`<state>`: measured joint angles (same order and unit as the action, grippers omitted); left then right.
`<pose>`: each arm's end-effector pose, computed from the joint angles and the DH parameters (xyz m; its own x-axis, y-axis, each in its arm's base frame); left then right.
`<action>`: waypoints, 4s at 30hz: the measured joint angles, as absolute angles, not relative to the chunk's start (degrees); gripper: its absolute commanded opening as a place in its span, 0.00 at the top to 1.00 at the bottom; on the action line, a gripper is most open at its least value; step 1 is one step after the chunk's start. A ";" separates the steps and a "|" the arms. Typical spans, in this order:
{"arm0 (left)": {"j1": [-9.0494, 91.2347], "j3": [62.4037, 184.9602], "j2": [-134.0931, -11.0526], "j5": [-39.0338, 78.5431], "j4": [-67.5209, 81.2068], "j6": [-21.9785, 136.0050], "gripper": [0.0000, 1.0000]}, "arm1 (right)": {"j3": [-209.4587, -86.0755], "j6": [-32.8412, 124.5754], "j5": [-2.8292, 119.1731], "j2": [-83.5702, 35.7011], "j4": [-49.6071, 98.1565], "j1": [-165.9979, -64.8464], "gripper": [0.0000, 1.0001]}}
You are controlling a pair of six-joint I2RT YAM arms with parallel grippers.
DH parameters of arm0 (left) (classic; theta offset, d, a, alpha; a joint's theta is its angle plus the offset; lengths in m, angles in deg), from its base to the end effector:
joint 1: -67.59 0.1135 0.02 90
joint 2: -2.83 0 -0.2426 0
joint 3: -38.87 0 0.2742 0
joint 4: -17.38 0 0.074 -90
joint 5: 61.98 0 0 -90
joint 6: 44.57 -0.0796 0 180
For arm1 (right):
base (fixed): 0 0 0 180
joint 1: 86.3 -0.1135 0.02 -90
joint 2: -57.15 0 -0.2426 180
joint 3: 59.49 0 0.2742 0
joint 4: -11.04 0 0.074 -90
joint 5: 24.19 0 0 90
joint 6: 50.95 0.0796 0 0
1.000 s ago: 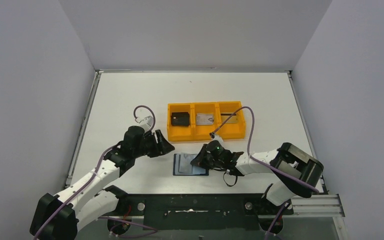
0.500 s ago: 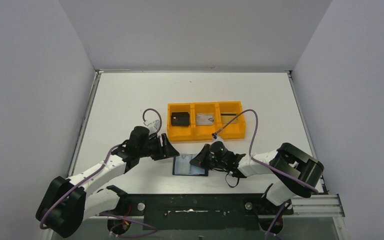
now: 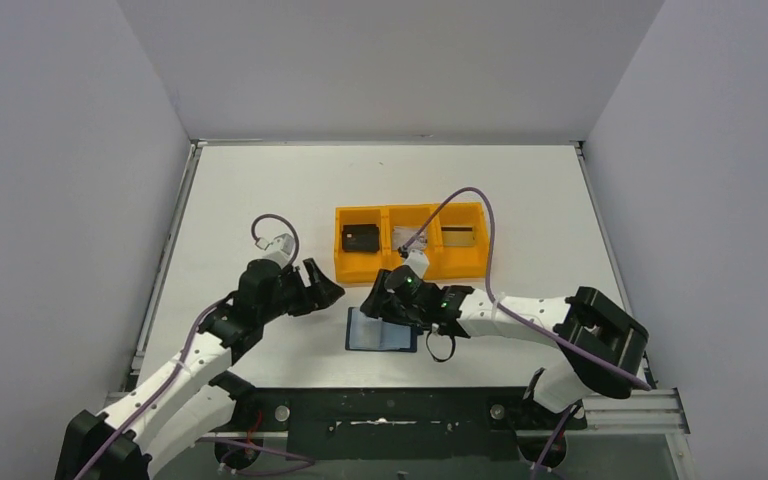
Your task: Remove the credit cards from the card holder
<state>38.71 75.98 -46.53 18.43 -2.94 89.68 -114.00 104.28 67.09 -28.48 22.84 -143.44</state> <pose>0.2199 -0.1364 0.1573 -0.7557 -0.3689 -0.5411 0.1003 0.7513 -0.6523 0.1907 0.2920 0.1091 -0.9093 0.2654 -0.3206 -0.0126 0.7524 0.6586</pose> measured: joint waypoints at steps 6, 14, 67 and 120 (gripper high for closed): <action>38.95 75.98 -39.43 25.60 -7.51 89.86 0.17 | -124.75 102.82 75.22 -32.61 36.08 -147.57 0.50; 39.32 75.98 -36.54 31.20 -11.84 89.84 0.17 | -130.00 102.58 79.46 -40.35 46.53 -149.41 0.50; 36.46 76.00 -61.07 3.55 8.03 89.18 0.40 | -95.09 112.48 58.90 -34.66 -9.75 -137.63 1.00; 22.34 87.22 -78.07 3.72 14.54 89.81 0.52 | -97.67 115.08 83.33 7.61 40.15 -136.95 0.44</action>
<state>22.34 87.22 -78.07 3.72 14.54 89.81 -97.67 115.08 83.33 7.61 40.15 -136.95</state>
